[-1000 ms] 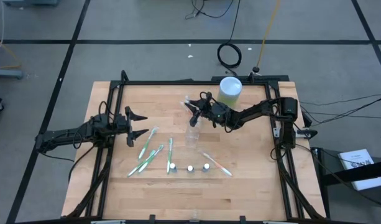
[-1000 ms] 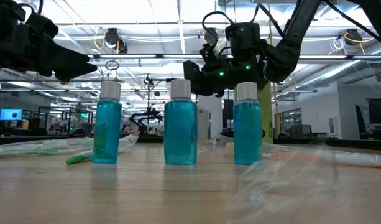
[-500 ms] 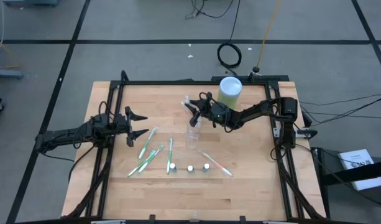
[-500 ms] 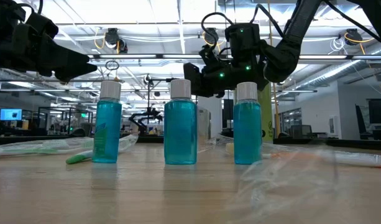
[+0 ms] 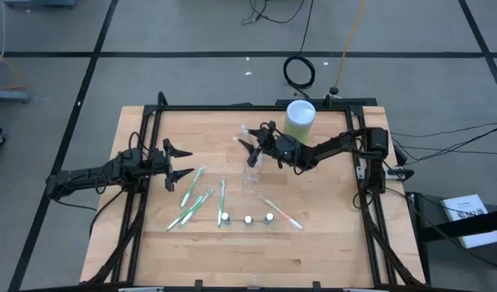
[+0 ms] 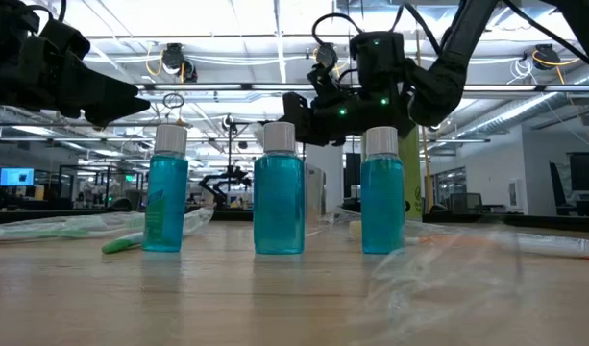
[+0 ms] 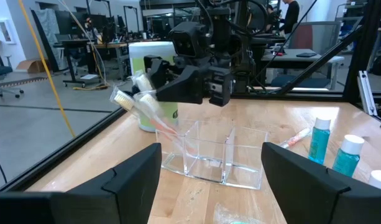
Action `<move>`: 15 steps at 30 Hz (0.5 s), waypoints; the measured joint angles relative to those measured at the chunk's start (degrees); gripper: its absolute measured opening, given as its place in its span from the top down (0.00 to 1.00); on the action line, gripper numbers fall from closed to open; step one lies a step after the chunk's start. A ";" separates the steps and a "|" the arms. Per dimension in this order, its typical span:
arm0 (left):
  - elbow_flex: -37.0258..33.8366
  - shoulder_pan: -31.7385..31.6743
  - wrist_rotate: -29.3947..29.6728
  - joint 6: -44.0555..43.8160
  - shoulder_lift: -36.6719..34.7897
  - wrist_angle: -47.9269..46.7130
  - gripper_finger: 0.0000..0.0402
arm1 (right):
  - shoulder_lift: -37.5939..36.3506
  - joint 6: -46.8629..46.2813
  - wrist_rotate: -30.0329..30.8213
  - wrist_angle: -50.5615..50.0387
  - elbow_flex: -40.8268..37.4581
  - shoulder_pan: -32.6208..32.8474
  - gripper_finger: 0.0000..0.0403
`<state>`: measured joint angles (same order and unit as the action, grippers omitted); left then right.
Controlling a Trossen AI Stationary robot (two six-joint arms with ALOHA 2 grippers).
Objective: Pick & Place toothbrushing station
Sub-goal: Put the orange toothbrush with the other orange toothbrushes in the transparent organizer
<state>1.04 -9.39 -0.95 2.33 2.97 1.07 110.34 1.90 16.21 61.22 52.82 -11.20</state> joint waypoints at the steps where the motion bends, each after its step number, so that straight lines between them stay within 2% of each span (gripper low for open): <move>1: 0.00 0.00 0.00 0.00 0.01 0.00 0.29 | -0.02 0.37 -0.04 0.51 0.00 0.16 0.48; 5: 0.00 0.00 0.00 0.00 0.01 0.00 0.29 | -1.29 0.32 -0.84 -0.15 -0.04 0.50 0.46; 15: 0.00 0.00 0.00 0.00 0.00 0.00 0.29 | -8.66 -3.40 -13.78 -8.36 -0.02 0.46 0.47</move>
<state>1.04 -9.39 -0.95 2.33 2.98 1.07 101.69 -1.50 2.42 52.86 52.80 -10.74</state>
